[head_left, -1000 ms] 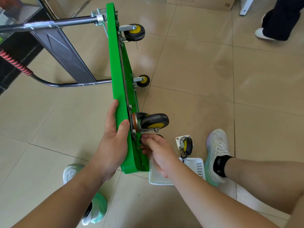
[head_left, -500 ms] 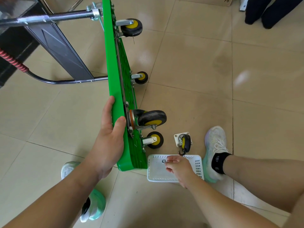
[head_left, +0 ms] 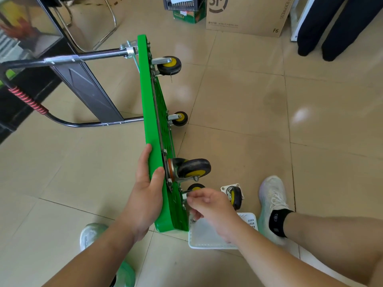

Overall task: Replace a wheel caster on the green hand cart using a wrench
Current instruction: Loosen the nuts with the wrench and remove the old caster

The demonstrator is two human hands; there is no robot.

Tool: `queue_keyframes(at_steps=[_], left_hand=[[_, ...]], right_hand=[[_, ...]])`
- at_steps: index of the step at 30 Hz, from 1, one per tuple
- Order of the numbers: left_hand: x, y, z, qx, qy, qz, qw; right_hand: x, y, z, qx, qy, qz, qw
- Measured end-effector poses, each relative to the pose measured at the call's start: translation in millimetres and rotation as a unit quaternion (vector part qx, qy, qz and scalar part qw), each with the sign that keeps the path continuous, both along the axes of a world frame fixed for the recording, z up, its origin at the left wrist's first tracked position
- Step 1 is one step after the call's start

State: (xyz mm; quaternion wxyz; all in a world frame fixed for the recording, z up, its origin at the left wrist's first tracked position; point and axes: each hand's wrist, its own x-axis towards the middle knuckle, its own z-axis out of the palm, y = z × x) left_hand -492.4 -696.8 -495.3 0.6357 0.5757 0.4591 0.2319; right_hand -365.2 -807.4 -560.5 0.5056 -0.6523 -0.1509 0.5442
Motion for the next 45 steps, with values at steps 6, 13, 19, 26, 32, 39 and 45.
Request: queue_keyframes(at_steps=[6, 13, 19, 26, 32, 39, 45], left_hand=[[0.7, -1.7, 5.9, -0.004, 0.010, 0.002, 1.000], [0.9, -1.7, 5.7, -0.010, -0.002, -0.004, 1.000], [-0.3, 1.7, -2.1, 0.001, 0.010, -0.002, 1.000], [-0.1, 8.3, -7.2, -0.012, 0.028, 0.013, 0.999], [0.5, 18.6, -1.2, 0.034, 0.044, 0.008, 0.998], [-1.0, 17.9, -1.9, 0.062, 0.051, -0.009, 0.997], [-0.7, 17.4, -3.8, 0.078, 0.057, -0.012, 0.995]], right_hand=[[-13.9, 22.7, 46.2, 0.073, -0.022, -0.053, 0.996], [30.7, 53.9, 74.9, 0.074, -0.092, -0.043, 0.992], [71.9, 97.1, 66.1, 0.063, -0.221, 0.116, 0.966], [89.1, 134.7, 34.3, 0.026, -0.247, 0.243, 0.938], [88.3, 158.4, 24.8, -0.018, -0.229, 0.362, 0.904], [87.8, 163.8, 12.9, -0.053, -0.202, 0.396, 0.894], [89.8, 165.1, 8.2, -0.026, -0.135, 0.363, 0.922]])
